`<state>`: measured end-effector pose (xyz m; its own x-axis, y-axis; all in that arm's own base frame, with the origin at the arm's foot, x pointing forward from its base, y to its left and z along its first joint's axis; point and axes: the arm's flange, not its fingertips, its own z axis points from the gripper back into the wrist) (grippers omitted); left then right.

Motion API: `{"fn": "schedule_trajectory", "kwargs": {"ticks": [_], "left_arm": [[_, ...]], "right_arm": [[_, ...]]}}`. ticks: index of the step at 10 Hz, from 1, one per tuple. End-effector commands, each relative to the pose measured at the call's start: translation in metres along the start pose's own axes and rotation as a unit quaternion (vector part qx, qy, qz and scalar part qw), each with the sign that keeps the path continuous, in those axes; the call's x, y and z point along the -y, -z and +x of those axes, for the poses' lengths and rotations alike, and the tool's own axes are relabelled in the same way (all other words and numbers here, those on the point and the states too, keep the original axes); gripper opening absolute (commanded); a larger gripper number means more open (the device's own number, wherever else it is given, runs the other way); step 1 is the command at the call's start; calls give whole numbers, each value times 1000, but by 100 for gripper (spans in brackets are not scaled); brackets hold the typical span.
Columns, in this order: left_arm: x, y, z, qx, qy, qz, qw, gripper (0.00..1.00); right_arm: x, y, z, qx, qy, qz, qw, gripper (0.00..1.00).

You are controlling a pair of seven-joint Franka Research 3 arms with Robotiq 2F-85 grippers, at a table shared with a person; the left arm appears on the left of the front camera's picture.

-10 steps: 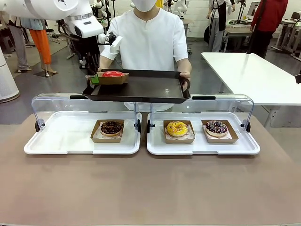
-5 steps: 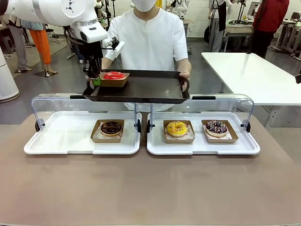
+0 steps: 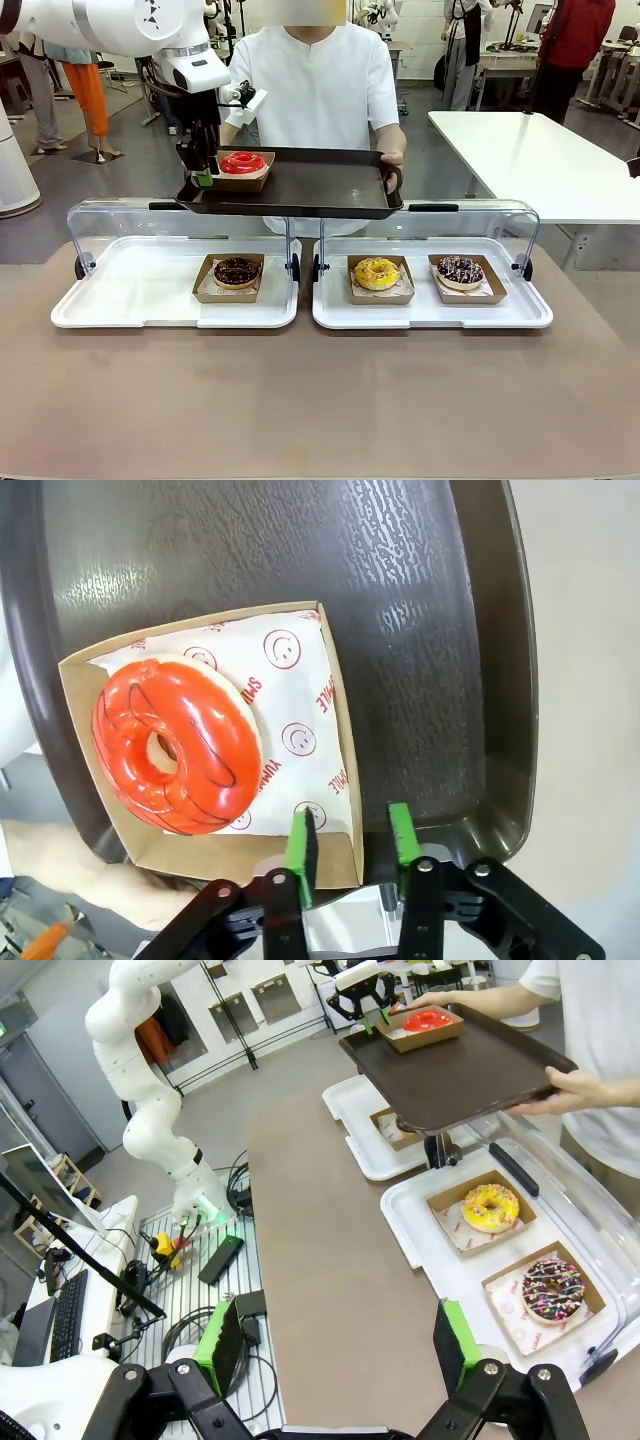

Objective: Provide the desired donut to the person.
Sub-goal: Place the picked Paper togo box onto the Handle tray extended by the person.

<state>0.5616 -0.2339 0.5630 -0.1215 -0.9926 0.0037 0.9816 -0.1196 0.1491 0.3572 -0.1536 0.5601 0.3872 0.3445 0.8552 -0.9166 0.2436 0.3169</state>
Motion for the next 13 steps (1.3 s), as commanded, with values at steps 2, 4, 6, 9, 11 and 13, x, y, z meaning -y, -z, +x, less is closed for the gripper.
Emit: {"fn": "schedule_trajectory", "kwargs": {"ticks": [2, 4, 6, 9, 11, 13], "left_arm": [[-3, -5, -3, 2, 11, -2, 1000, 93], [0, -4, -4, 3, 9, -5, 1000, 100], [-2, -5, -3, 3, 13, -7, 1000, 100], [0, -6, -4, -2, 12, -2, 1000, 100], [4, -6, -5, 1, 12, -3, 1000, 100], [16, -16, -9, 11, 26, -1, 1000, 100]], "right_arm": [[0, 0, 0, 7, -4, 3, 1000, 100], [0, 0, 0, 7, -4, 3, 1000, 100], [0, 0, 0, 7, -4, 3, 1000, 100], [0, 0, 0, 7, -4, 3, 1000, 100], [0, 0, 0, 7, -4, 3, 1000, 100], [0, 0, 0, 7, -4, 3, 1000, 100]]}}
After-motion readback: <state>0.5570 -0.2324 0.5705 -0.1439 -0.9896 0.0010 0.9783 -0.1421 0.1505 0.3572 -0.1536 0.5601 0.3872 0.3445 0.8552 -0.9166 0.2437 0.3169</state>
